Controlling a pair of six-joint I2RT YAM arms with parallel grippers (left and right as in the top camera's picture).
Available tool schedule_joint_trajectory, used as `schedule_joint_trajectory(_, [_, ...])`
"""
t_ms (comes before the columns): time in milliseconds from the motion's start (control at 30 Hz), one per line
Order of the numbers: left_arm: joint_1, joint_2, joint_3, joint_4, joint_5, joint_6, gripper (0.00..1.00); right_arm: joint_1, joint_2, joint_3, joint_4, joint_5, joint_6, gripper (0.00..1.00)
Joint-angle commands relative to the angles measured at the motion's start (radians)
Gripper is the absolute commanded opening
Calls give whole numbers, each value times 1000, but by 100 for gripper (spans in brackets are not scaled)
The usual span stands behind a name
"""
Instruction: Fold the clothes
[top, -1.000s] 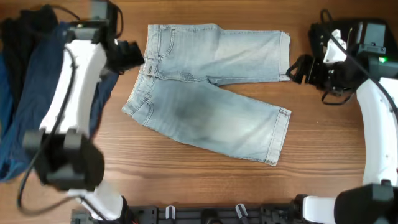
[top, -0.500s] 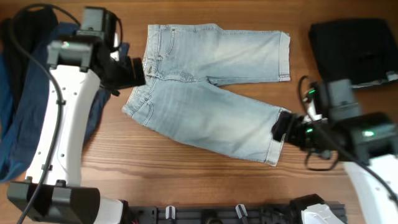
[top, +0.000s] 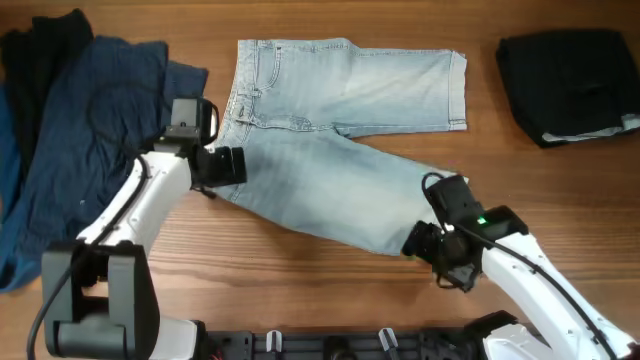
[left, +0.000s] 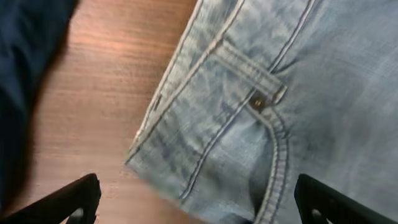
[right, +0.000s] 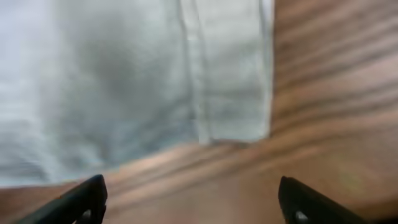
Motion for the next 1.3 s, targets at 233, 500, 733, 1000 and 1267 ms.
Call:
schedule_joint_trajectory(233, [0,64,-71,23,13,31,95,4,154,-8,151,63,56,74])
schedule_joint_trajectory(500, [0,64,-74,-28,24,-60,95,4,355,-8,193,11,136,75])
schedule_joint_trajectory(733, [0,68,-76,-65,24,-296,91,0,369,-8,278,27,108,75])
schedule_joint_trajectory(1000, [0,222,-76,117,51,-401,61,-2,369,-8,316,69,80,57])
schedule_joint_trajectory(1267, [1,182,-72,156,51,-397,4,-180,342,156,149,79,-21,4])
